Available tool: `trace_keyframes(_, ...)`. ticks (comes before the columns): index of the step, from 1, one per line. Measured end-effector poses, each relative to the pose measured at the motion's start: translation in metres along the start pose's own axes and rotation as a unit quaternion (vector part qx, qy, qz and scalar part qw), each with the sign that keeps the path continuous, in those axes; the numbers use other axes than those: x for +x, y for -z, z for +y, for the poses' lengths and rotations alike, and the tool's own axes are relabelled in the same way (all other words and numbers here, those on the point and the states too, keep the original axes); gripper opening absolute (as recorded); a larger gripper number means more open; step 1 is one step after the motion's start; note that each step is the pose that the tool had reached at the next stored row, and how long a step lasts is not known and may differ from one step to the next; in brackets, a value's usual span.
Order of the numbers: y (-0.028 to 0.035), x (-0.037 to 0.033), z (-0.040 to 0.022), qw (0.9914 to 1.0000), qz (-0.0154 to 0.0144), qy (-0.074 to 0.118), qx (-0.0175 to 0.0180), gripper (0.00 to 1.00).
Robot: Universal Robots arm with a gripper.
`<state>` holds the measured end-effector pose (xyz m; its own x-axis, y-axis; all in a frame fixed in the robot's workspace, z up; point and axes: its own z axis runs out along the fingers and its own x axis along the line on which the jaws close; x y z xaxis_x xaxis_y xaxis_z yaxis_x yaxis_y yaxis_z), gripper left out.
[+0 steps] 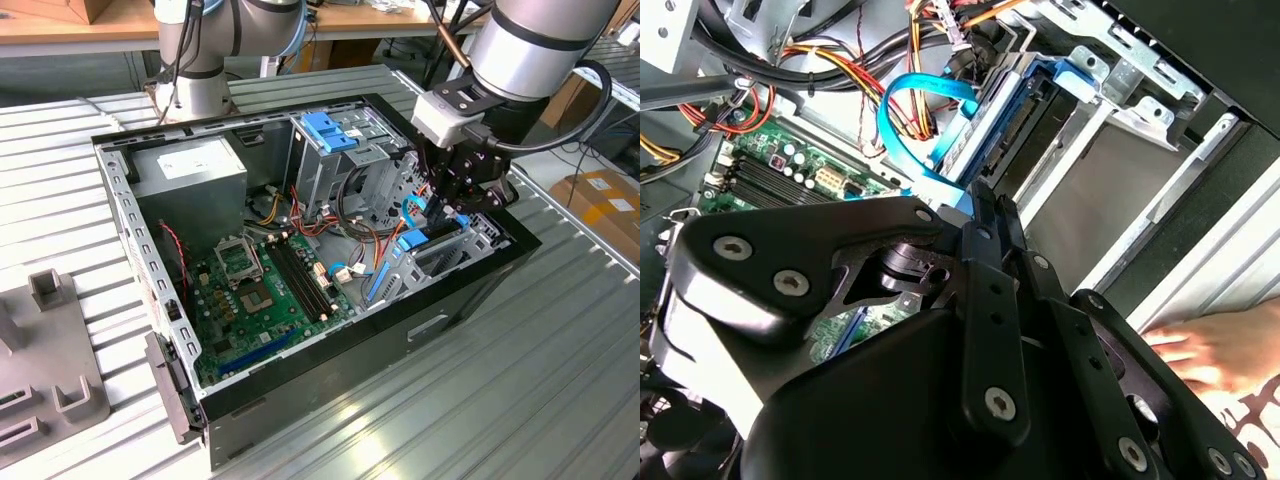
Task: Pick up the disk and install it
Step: 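Insert the disk into the insertion slot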
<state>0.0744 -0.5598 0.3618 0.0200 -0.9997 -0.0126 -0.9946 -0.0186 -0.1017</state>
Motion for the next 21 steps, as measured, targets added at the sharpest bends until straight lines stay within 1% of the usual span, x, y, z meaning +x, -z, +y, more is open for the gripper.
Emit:
trace_keyframes(1, 0.0, 0.0, 0.0, 1.0, 0.0, 0.0, 0.0, 0.16)
trace_keyframes(3, -0.0005, 0.0002, 0.0, 0.99992, 0.0012, -0.013, 0.0001, 0.16)
trace_keyframes(4, -0.0007, 0.0002, 0.0001, 0.99991, -0.0016, -0.013, 0.0002, 0.16)
trace_keyframes(5, -0.0007, 0.0002, 0.0002, 0.99977, -0.0154, -0.015, 0.0003, 0.16)
trace_keyframes(6, -0.0006, 0.0004, -0.0002, 0.99976, -0.0157, -0.015, 0.0002, 0.16)
trace_keyframes(8, -0.0013, 0.0016, -0.0002, 0.99964, -0.0151, -0.022, 0.0004, 0.16)
trace_keyframes(11, -0.0039, 0.002, 0.0001, 0.99964, -0.0149, -0.022, 0.0004, 0.16)
trace_keyframes(14, -0.0052, 0.0021, -0.0069, 0.99964, -0.0151, -0.022, 0.0004, 0.16)
trace_keyframes(16, -0.0061, 0.0022, -0.0138, 0.99964, -0.015, -0.022, 0.0004, 0.16)
trace_keyframes(18, -0.0073, 0.0039, -0.0141, 0.99971, -0.0156, -0.018, 0.0003, 0.16)
trace_keyframes(19, -0.0076, 0.004, -0.014, 0.99967, -0.0183, -0.018, 0.0003, 0.16)
trace_keyframes(20, -0.0076, 0.004, -0.014, 0.9994, -0.0291, -0.019, 0.0004, 0.16)
trace_keyframes(21, -0.0076, 0.004, -0.014, 0.99939, -0.0293, -0.019, 0.0004, 0.16)
